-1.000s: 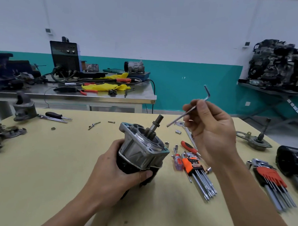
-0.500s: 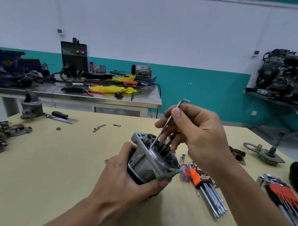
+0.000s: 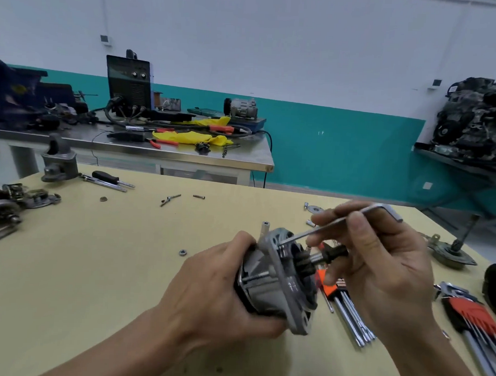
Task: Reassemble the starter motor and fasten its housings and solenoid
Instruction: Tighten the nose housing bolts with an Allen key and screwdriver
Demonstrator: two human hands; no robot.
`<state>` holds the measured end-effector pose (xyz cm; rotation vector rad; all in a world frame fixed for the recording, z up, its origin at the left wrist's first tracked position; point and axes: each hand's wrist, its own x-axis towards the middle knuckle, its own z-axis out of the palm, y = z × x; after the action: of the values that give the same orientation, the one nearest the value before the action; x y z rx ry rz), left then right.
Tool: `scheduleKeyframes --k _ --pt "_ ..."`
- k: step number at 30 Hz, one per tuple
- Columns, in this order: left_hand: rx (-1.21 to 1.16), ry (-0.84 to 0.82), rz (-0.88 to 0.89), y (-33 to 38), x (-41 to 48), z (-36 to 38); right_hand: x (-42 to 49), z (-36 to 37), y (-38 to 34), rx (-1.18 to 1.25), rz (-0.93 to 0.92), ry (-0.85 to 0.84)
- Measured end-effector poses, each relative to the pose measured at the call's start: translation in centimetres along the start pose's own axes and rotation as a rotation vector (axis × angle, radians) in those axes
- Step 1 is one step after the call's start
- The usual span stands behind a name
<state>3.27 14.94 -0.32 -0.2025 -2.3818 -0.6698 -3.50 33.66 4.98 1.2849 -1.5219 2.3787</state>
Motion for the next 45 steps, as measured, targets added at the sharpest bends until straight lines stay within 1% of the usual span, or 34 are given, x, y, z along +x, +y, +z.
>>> scheduleKeyframes --k 1,3,5,7,12,16,20,24,28,31,33,37,42,45 --pt "0.085 0.0 0.043 -0.2 0.0 0.0 -0.6 -0.2 0.4 0.038 0.04 0.04" --pt "0.185 -0.008 0.117 -0.9 -0.1 -0.1 -1.7 -0.3 1.4 0.159 0.152 0.128" --pt "0.237 0.0 0.168 -1.6 -0.2 0.0 -2.5 -0.1 2.2 0.255 0.27 0.2" --pt "0.259 0.022 0.193 -2.0 -0.4 0.2 -2.7 0.1 2.5 0.3 0.326 0.225" --pt "0.325 0.031 0.233 -2.6 -0.9 0.6 -3.6 0.1 2.9 0.277 0.39 0.229" --pt "0.399 0.004 0.269 -2.6 -1.1 0.9 -5.0 -0.3 3.0 0.196 0.427 0.225" --pt "0.404 -0.042 0.275 -2.6 -1.3 0.7 -6.8 -2.1 2.3 0.141 0.427 0.247" --pt "0.357 -0.15 0.264 -2.7 -1.4 -0.2 -8.3 -3.4 1.5 0.058 0.452 0.278" --pt "0.215 -0.264 0.184 -2.6 -1.3 -1.1 -9.3 -3.4 1.1 -0.061 0.456 0.188" --pt "0.142 -0.303 0.132 -2.6 -1.4 -1.6 -9.6 -3.3 1.0 -0.154 0.442 0.132" --pt "0.126 -0.306 0.155 -2.5 -1.5 -1.9 -9.6 -3.3 1.0 -0.177 0.429 0.134" --pt "0.08 -0.254 0.171 -1.9 -1.6 -2.1 -10.0 -3.1 1.1 -0.252 0.363 0.124" --pt "-0.03 -0.266 0.127 -2.0 -1.8 -1.7 -10.2 -2.9 1.2 -0.306 0.323 0.151" --pt "-0.057 -0.249 0.11 -2.1 -1.8 -1.5 -10.2 -2.9 1.2 -0.319 0.311 0.153"
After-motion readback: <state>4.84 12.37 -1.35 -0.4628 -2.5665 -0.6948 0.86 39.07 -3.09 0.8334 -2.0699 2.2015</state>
